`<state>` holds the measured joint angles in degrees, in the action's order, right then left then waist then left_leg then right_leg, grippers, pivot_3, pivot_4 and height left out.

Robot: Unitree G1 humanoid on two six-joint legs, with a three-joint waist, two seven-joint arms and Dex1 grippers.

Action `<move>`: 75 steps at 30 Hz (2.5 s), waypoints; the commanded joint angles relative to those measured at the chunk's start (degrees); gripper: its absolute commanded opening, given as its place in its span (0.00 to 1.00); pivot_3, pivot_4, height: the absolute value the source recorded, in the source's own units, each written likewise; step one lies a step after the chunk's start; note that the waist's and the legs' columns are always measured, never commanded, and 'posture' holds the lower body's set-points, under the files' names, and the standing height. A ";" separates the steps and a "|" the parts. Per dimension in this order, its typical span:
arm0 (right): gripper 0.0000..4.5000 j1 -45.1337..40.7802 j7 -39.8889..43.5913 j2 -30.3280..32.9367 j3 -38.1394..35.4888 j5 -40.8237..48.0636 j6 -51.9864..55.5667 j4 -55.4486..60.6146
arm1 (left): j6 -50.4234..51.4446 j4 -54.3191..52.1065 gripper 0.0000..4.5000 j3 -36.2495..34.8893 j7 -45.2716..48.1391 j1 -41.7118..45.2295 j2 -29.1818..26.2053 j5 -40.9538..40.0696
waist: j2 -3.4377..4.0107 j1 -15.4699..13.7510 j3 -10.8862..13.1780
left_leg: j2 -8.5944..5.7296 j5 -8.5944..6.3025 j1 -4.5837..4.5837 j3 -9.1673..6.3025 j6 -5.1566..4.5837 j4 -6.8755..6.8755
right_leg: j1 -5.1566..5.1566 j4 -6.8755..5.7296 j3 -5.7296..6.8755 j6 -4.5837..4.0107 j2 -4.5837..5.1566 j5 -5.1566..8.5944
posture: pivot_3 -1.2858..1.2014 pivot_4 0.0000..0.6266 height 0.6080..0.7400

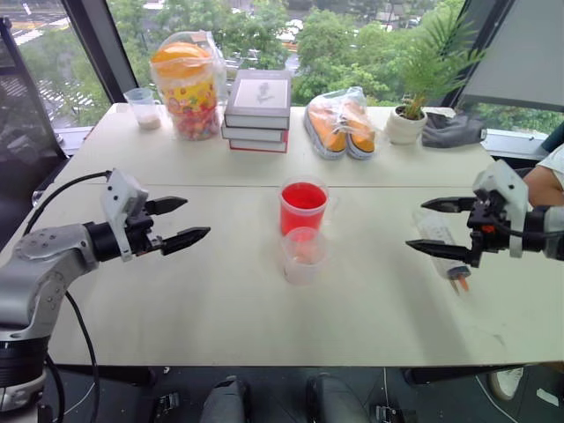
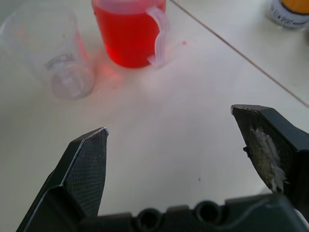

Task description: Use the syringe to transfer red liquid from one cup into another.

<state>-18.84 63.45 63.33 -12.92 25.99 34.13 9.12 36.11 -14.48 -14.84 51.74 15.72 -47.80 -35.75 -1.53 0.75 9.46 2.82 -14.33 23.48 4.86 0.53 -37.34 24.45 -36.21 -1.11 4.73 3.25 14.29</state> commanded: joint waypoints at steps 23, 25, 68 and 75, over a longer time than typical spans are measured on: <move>1.00 -52.20 -2.81 -12.27 37.96 -29.88 26.60 -64.01 | -6.01 0.80 0.99 4.34 -3.31 3.00 6.81 4.11 | 0.08 0.24 0.02 | -0.04 0.00 0.10 0.36 0.00 0.06 | 0.21 -0.03 -0.14 0.01 -0.01 -0.03 | 0.52 0.24 1.00; 1.00 -53.36 -4.45 -14.29 37.86 -31.63 23.98 -69.51 | -5.96 0.22 0.99 4.22 -3.59 2.65 6.76 4.23 | 0.08 0.13 0.02 | -0.05 0.00 0.11 0.38 0.00 0.06 | 0.21 -0.03 -0.13 0.05 -0.01 -0.06 | 0.52 0.24 1.00; 0.33 -62.08 -22.74 -25.03 1.51 -17.72 11.84 -56.88 | -4.34 -1.52 1.00 1.82 -5.92 3.05 4.06 3.25 | 0.58 1.44 0.29 | -0.02 0.02 0.08 0.32 0.04 0.13 | 0.23 -0.15 -0.15 0.29 -0.11 -0.19 | 0.52 0.24 1.00; 0.33 -53.11 -26.02 -38.19 -12.35 1.46 10.39 -27.60 | -3.49 1.91 1.00 1.83 -3.96 8.62 2.69 2.52 | 0.51 1.48 0.25 | 0.11 0.02 0.12 0.12 0.05 0.21 | 0.20 -0.17 -0.09 0.36 -0.31 -0.23 | 0.52 0.24 1.00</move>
<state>-72.53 37.84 26.10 -23.76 23.53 45.40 -25.73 32.41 -12.73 -11.59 47.14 23.07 -43.95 -32.44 -1.02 2.22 9.71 2.94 -14.30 23.60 4.97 0.59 -37.13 24.66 -36.39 -1.19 5.09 2.95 14.06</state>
